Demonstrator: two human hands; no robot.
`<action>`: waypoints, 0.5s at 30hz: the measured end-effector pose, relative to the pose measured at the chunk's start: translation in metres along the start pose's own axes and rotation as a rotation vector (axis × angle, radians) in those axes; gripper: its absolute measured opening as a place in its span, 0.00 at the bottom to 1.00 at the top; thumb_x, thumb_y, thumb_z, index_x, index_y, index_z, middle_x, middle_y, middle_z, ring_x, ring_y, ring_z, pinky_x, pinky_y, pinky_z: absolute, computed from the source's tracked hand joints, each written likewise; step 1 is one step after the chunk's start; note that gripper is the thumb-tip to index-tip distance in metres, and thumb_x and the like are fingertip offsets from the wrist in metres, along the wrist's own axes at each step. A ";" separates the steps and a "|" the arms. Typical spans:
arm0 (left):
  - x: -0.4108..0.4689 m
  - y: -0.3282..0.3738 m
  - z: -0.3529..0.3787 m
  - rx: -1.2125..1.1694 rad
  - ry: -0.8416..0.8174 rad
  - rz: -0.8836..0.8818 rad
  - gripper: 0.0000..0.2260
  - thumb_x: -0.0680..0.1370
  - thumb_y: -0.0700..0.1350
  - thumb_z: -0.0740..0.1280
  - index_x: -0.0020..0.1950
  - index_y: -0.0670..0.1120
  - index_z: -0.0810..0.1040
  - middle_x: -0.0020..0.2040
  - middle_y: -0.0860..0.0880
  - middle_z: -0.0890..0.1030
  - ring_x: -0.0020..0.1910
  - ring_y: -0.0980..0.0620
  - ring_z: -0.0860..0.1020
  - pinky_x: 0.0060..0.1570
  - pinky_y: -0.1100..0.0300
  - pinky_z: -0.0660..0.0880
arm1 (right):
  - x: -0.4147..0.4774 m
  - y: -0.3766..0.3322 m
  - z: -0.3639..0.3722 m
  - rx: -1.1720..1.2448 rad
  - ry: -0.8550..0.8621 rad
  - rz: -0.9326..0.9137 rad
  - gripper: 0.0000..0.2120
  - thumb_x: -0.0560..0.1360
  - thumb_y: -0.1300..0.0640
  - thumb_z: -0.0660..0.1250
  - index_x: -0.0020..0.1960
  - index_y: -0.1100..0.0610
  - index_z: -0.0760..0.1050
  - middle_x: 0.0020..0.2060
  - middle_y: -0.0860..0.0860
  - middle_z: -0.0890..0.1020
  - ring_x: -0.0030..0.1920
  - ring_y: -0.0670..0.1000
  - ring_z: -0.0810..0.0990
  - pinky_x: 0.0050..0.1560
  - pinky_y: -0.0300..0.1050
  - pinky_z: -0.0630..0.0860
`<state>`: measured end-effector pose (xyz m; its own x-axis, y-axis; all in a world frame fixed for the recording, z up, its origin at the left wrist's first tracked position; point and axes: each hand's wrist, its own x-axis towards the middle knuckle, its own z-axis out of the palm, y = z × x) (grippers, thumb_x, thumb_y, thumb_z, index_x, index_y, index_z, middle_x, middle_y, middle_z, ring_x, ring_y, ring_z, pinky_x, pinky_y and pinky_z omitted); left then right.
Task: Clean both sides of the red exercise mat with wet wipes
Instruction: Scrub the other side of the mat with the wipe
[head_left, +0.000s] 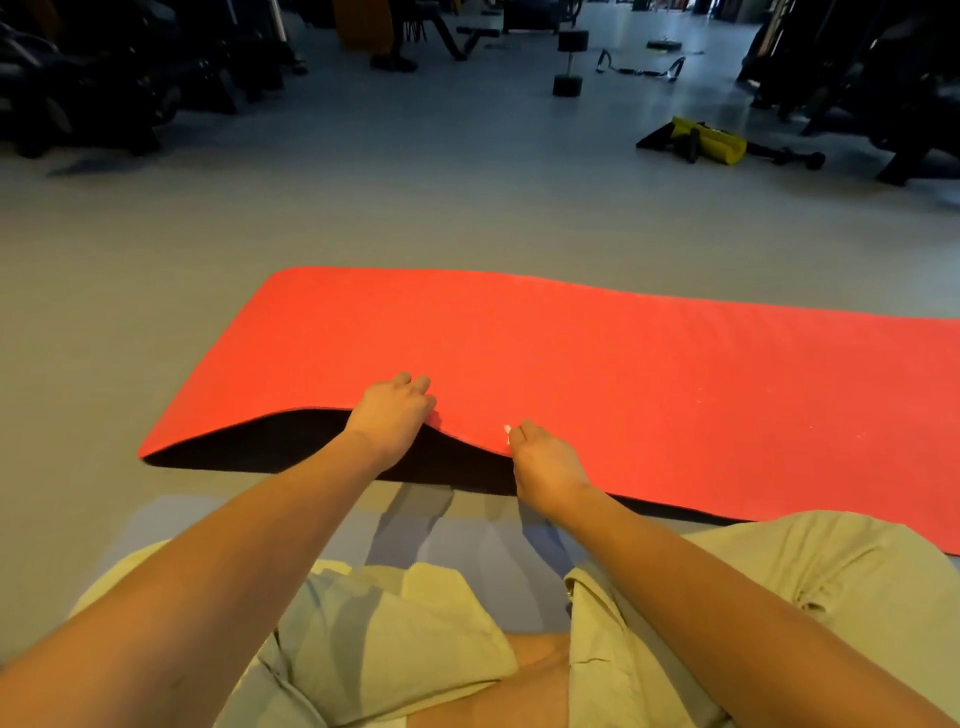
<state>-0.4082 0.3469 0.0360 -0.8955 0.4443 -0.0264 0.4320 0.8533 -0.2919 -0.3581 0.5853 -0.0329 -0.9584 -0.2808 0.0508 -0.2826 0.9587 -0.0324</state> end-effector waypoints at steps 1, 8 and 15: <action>-0.004 -0.005 0.007 -0.009 -0.017 -0.014 0.15 0.77 0.32 0.65 0.59 0.47 0.79 0.57 0.48 0.73 0.57 0.44 0.73 0.41 0.50 0.74 | 0.002 -0.006 0.002 0.008 -0.003 -0.022 0.27 0.72 0.67 0.66 0.70 0.59 0.68 0.55 0.54 0.74 0.52 0.57 0.76 0.38 0.48 0.66; -0.038 -0.032 0.055 -0.099 -0.206 -0.153 0.09 0.83 0.41 0.64 0.61 0.49 0.78 0.58 0.48 0.74 0.61 0.45 0.74 0.42 0.51 0.72 | 0.012 -0.048 0.023 0.032 -0.075 -0.170 0.18 0.70 0.69 0.66 0.59 0.59 0.73 0.51 0.55 0.74 0.47 0.57 0.75 0.36 0.49 0.65; -0.039 -0.033 0.089 -0.288 -0.412 -0.149 0.11 0.82 0.51 0.65 0.63 0.51 0.77 0.63 0.46 0.72 0.63 0.41 0.76 0.59 0.49 0.77 | 0.011 -0.049 0.049 0.201 -0.196 -0.219 0.11 0.78 0.52 0.67 0.56 0.57 0.71 0.52 0.55 0.76 0.50 0.59 0.78 0.43 0.51 0.73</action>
<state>-0.3971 0.2770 -0.0387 -0.8922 0.2180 -0.3955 0.2571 0.9652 -0.0479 -0.3564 0.5330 -0.0798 -0.8579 -0.5011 -0.1137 -0.4660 0.8519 -0.2390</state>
